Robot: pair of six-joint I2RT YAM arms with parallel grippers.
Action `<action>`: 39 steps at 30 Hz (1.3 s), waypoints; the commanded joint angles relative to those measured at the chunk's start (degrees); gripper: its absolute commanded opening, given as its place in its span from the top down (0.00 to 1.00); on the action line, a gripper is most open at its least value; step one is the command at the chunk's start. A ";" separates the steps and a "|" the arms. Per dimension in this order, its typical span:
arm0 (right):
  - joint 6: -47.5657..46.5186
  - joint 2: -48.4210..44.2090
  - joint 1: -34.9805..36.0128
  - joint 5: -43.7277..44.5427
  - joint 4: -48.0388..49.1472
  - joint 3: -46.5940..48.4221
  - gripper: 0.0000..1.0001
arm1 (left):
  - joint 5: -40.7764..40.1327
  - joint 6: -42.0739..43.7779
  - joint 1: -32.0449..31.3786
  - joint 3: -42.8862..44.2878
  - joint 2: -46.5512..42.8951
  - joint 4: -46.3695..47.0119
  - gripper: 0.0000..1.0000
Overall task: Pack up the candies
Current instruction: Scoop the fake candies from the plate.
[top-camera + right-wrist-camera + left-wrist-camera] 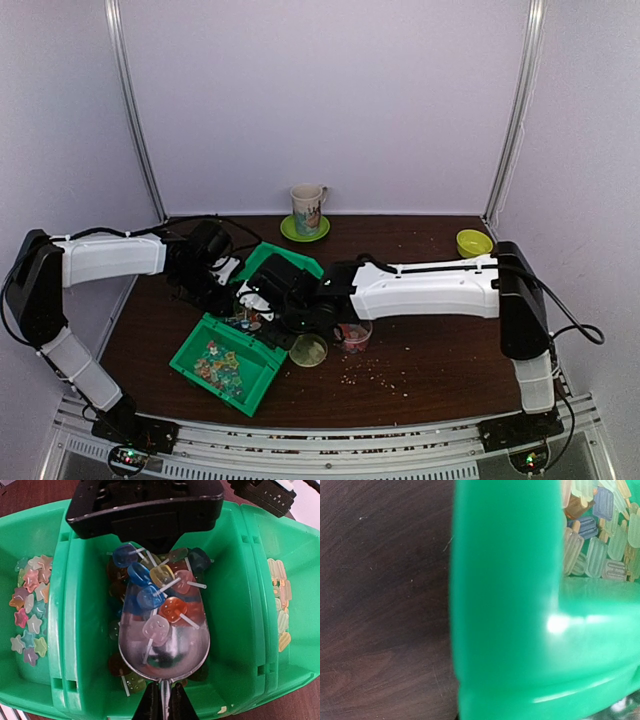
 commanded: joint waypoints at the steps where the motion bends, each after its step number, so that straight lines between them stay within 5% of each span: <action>1: 0.66 2.38 -0.20 -2.56 0.43 -3.84 1.00 | 7.11 -1.22 -0.72 2.79 -3.72 8.07 1.00; 10: 0.49 -4.30 -0.38 -2.17 15.14 -17.12 1.00 | 5.81 -2.18 0.73 3.00 -2.39 6.66 1.00; 25: 1.17 -11.93 -0.48 0.41 17.42 -23.94 1.00 | 3.43 -2.47 1.47 3.58 -1.22 4.88 1.00; 39: 1.78 -15.88 -0.87 -1.60 35.46 -34.49 1.00 | 3.90 -2.29 1.41 3.64 -1.01 4.88 1.00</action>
